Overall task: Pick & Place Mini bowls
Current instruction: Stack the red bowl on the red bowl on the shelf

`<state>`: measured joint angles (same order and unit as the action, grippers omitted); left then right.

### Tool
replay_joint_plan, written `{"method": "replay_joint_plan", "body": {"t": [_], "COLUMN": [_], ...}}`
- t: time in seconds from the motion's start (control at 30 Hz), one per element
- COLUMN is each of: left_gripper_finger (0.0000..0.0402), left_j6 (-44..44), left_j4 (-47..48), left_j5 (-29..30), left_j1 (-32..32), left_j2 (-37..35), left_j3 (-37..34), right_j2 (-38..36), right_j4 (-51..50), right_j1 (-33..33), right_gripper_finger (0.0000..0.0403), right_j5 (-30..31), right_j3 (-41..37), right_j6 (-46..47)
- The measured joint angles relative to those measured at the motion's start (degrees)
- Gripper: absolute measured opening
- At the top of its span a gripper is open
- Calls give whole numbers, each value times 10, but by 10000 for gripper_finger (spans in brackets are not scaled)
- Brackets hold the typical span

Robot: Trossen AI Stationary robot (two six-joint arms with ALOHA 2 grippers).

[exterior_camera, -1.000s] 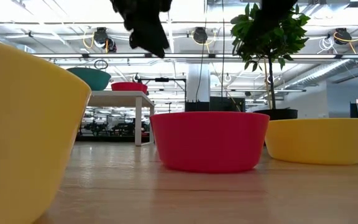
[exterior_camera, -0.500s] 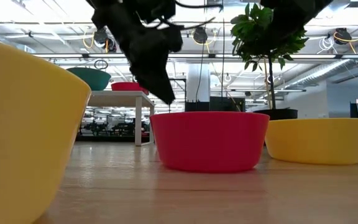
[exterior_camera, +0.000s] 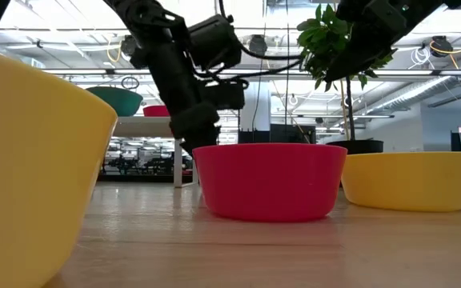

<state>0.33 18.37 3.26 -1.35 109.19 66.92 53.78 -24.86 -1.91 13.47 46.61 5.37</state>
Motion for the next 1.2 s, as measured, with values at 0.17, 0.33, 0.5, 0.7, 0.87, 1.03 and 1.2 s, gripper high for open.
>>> {"method": "replay_joint_plan", "body": {"t": [0.17, 0.33, 0.5, 0.7, 0.87, 1.03, 1.2], "left_gripper_finger": [155, 35, 18, 7, 17, 7, 20], "left_j6": [8, 11, -7, -20, -1, 31, 71], "left_j4": [8, 9, 5, -28, -45, -38, -34], "left_j5": [23, 28, 13, 20, 65, 101, 143], "left_j1": [1, 1, 0, -8, -41, -90, -153], "left_j2": [4, -12, -39, -114, -190, -257, -301], "left_j3": [0, 2, 1, 1, 2, 2, 2], "right_j2": [-1, -2, -2, -2, -2, -2, -2], "right_j4": [2, 2, 3, 14, 21, 42, 56], "right_j1": [0, 0, 0, 0, 0, 0, 0], "right_gripper_finger": [196, 196, 196, 196, 196, 196, 196], "right_j5": [0, 0, 0, 2, 3, 4, 17], "right_j3": [0, 0, 0, 0, 0, 0, 0], "right_j6": [5, 15, 15, 15, 15, 17, 23]}}
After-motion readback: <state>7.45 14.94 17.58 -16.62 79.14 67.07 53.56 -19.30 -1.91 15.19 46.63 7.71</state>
